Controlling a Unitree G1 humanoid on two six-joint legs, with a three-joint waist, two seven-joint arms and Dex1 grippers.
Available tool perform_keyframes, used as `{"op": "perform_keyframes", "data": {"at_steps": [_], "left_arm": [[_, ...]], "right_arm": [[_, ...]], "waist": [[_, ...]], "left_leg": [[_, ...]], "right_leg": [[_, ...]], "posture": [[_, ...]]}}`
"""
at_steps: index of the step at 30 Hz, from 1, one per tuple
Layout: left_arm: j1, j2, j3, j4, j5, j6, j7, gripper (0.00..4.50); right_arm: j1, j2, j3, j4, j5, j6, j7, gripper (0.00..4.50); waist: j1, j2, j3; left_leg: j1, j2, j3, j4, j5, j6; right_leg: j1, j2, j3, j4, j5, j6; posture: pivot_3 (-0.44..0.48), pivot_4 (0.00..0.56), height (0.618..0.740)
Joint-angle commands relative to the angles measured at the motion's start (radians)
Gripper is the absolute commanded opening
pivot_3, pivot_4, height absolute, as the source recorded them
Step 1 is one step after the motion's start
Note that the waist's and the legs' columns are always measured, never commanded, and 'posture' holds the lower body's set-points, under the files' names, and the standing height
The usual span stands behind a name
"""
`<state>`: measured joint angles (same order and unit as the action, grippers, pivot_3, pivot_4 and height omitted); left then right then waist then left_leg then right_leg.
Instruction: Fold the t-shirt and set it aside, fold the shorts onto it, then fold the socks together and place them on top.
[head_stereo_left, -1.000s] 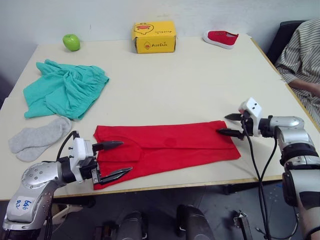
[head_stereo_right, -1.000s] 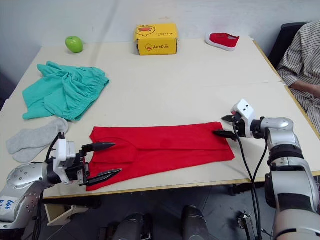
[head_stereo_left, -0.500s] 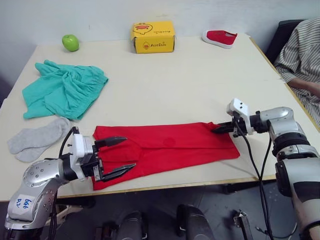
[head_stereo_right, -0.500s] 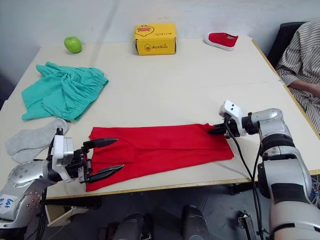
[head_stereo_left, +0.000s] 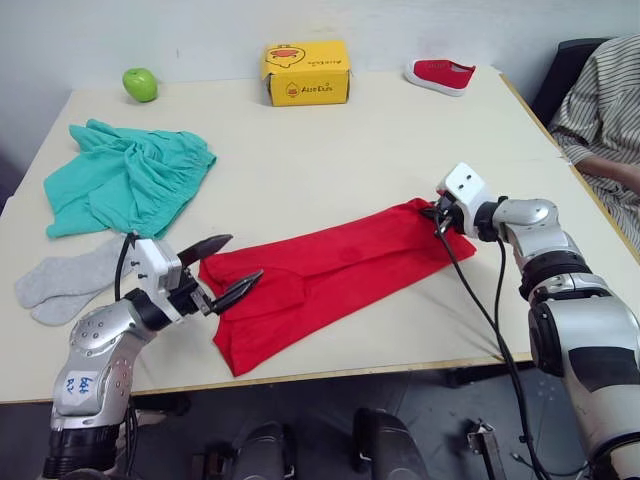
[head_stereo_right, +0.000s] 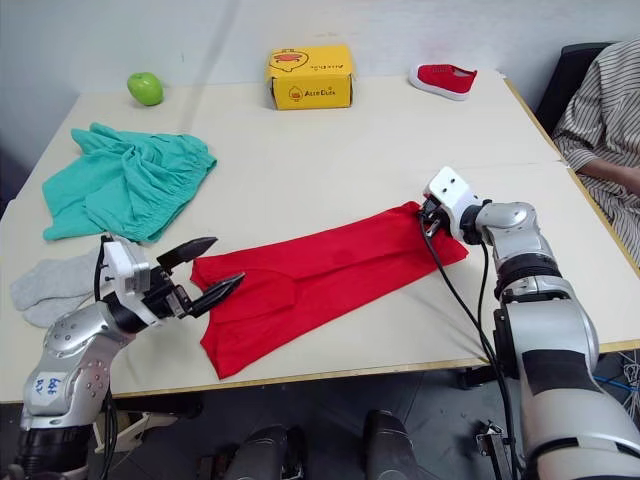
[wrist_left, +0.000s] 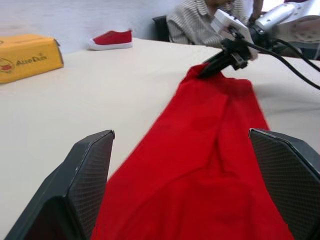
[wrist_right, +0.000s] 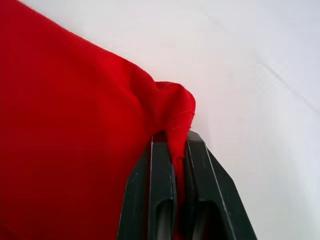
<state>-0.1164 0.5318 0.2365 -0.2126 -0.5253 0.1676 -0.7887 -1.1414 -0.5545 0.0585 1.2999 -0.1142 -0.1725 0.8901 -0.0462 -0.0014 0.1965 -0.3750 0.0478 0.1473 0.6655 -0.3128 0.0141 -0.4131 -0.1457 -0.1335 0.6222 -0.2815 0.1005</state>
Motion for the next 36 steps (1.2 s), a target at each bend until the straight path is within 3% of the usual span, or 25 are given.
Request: {"op": "perform_keyframes", "data": {"at_steps": [1, 10, 11, 13, 16, 22, 28, 32, 36], "left_arm": [[-0.018, 0.017, 0.014, 0.001, -0.008, -0.003, -0.011, 4.50], [-0.077, 0.054, 0.010, 0.094, 0.005, 0.011, -0.058, 4.50], [-0.094, 0.054, 0.003, 0.115, 0.014, 0.005, -0.064, 4.50], [-0.133, 0.056, -0.014, 0.162, 0.031, -0.003, -0.080, 4.50], [-0.196, 0.060, -0.046, 0.230, 0.061, -0.012, -0.105, 4.50], [-0.350, 0.071, -0.104, 0.405, 0.107, -0.029, -0.183, 4.50], [-0.545, 0.073, -0.180, 0.663, 0.201, -0.048, -0.234, 4.50], [-0.681, 0.042, -0.261, 0.890, 0.316, -0.130, -0.247, 4.50], [-0.809, -0.011, -0.319, 1.121, 0.409, -0.189, -0.246, 4.50]], "right_arm": [[-0.015, -0.022, -0.059, -0.020, 0.048, -0.008, 0.028, 1.10], [0.069, -0.147, -0.190, -0.158, 0.170, 0.008, 0.102, 4.28], [0.095, -0.157, -0.202, -0.194, 0.187, 0.010, 0.113, 4.47], [0.157, -0.171, -0.226, -0.290, 0.225, 0.045, 0.138, 4.47], [0.274, -0.191, -0.257, -0.473, 0.281, 0.154, 0.144, 4.47], [0.635, -0.263, -0.362, -1.035, 0.473, 0.563, 0.145, 4.47], [0.947, -0.249, -0.557, -1.495, 0.692, 0.918, 0.008, 4.47], [1.072, -0.206, -0.624, -1.676, 0.875, 1.203, -0.108, 4.47], [1.113, -0.135, -0.656, -1.734, 1.042, 1.407, -0.223, 4.47]], "waist": [[-0.002, 0.000, 0.000], [-0.004, 0.000, 0.000], [-0.001, 0.000, 0.000], [-0.015, 0.002, 0.001], [-0.025, 0.003, 0.002], [0.048, 0.003, 0.002], [0.067, 0.003, 0.002], [0.070, 0.003, 0.002], [0.070, 0.000, 0.002]], "left_leg": [[0.000, 0.000, 0.000, 0.000, 0.000, 0.000], [0.000, 0.000, 0.000, 0.000, 0.000, 0.000], [0.000, 0.000, 0.000, 0.000, 0.000, 0.000], [-0.002, -0.006, -0.014, -0.005, 0.002, 0.002], [-0.004, -0.027, -0.056, -0.021, 0.021, 0.004], [-0.004, -0.024, -0.055, -0.015, 0.023, 0.003], [-0.014, -0.023, -0.053, -0.010, 0.022, 0.003], [-0.015, -0.022, -0.051, -0.009, 0.021, 0.003], [-0.015, -0.022, -0.051, -0.008, 0.021, 0.004]], "right_leg": [[0.000, 0.000, 0.000, 0.000, 0.000, 0.000], [0.000, 0.000, 0.000, -0.001, 0.000, 0.000], [0.000, 0.000, 0.000, 0.000, 0.000, 0.000], [0.009, -0.005, -0.012, -0.005, 0.001, 0.002], [0.032, -0.026, -0.055, -0.017, 0.001, 0.004], [0.032, -0.021, -0.051, -0.016, 0.000, 0.006], [0.022, -0.020, -0.050, -0.013, 0.001, 0.007], [0.020, -0.017, -0.048, -0.013, 0.002, 0.007], [0.020, -0.018, -0.048, -0.013, 0.002, 0.007]], "posture": [[0.000, 0.150, 0.740], [0.000, 0.150, 0.740], [0.000, 0.150, 0.740], [0.000, 0.150, 0.740], [0.000, 0.150, 0.740], [0.000, 0.150, 0.740], [0.000, 0.150, 0.740], [0.000, 0.150, 0.740], [0.000, 0.150, 0.740]]}}
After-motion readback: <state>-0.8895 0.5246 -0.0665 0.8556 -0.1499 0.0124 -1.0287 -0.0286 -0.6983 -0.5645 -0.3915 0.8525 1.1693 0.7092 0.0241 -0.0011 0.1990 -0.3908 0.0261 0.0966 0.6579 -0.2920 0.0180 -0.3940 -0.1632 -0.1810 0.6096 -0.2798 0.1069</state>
